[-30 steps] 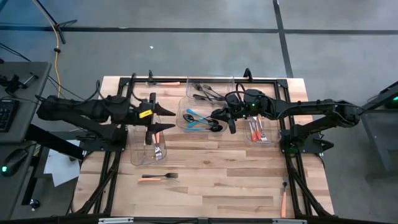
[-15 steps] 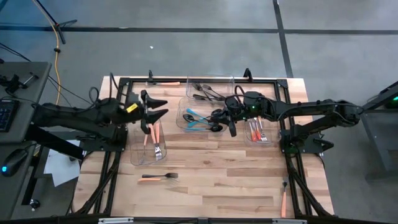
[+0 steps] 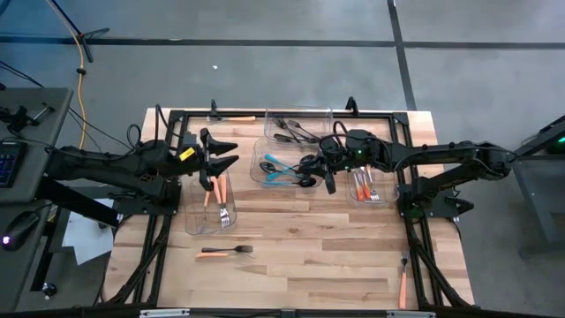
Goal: Sort silverware by color (type)
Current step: Put the light orange fork into the bottom left transparent bin
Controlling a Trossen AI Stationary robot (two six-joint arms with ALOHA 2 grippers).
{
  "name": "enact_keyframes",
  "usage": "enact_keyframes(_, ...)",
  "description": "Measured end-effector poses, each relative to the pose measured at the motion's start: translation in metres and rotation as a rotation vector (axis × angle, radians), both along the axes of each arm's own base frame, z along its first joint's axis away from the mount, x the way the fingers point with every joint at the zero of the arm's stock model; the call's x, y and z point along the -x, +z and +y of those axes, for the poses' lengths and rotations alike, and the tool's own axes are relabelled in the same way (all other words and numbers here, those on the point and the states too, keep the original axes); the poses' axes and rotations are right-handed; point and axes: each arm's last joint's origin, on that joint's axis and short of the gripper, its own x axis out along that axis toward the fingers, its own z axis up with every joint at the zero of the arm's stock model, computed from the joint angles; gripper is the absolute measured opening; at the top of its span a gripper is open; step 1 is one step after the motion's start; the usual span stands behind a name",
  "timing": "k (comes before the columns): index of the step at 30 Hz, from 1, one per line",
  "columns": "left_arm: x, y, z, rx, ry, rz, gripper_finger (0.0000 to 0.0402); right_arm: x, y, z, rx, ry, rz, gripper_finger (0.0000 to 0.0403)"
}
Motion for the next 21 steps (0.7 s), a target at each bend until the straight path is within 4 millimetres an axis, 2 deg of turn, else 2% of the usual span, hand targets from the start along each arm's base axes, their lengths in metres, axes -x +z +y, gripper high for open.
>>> enact_keyframes(15,0.0000,0.0000,0.0000,-0.009,0.002,0.003,0.0186,0.0000,0.0000,0.0000,-0.001,0.000,0.000,0.0000)
enact_keyframes(21,-0.0001,-0.0005,0.0000,-0.010,0.002,0.008,0.0186,0.0000,0.0000,0.0000,-0.069,-0.017,0.007,0.0000)
